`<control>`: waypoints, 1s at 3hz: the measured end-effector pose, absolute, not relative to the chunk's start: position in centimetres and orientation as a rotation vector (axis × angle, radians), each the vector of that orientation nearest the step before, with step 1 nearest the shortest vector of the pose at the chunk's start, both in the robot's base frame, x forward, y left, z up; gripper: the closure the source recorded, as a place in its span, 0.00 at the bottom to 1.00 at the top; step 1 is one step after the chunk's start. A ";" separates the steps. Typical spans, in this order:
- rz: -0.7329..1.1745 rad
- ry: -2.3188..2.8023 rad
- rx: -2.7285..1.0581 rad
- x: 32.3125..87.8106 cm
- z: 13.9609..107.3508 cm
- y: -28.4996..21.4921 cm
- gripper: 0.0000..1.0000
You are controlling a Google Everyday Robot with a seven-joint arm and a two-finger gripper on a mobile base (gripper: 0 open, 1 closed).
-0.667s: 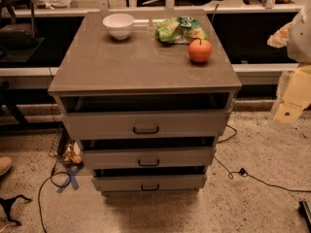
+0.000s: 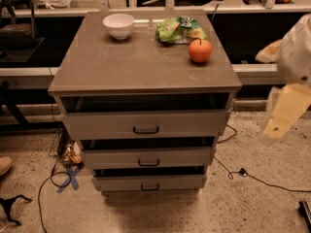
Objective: Open middle drawer
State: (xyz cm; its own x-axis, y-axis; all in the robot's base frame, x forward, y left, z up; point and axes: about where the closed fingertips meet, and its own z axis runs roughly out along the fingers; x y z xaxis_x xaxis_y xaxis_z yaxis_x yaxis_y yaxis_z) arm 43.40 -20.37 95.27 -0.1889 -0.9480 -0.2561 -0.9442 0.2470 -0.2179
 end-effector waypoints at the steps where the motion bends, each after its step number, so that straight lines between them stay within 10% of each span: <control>1: 0.152 2.097 -1.808 42.0 89.5 -17.2 0.00; 3: 0.335 2.010 -1.882 40.2 83.0 -13.4 0.00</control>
Offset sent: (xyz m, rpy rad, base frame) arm -0.0484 0.1103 -0.1978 0.3081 0.2048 0.3071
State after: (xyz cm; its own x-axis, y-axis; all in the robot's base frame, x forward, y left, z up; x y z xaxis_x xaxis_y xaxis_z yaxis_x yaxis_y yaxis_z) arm 40.15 -13.41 82.99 -0.0435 -0.9071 -0.4187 -0.9939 0.0820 -0.0744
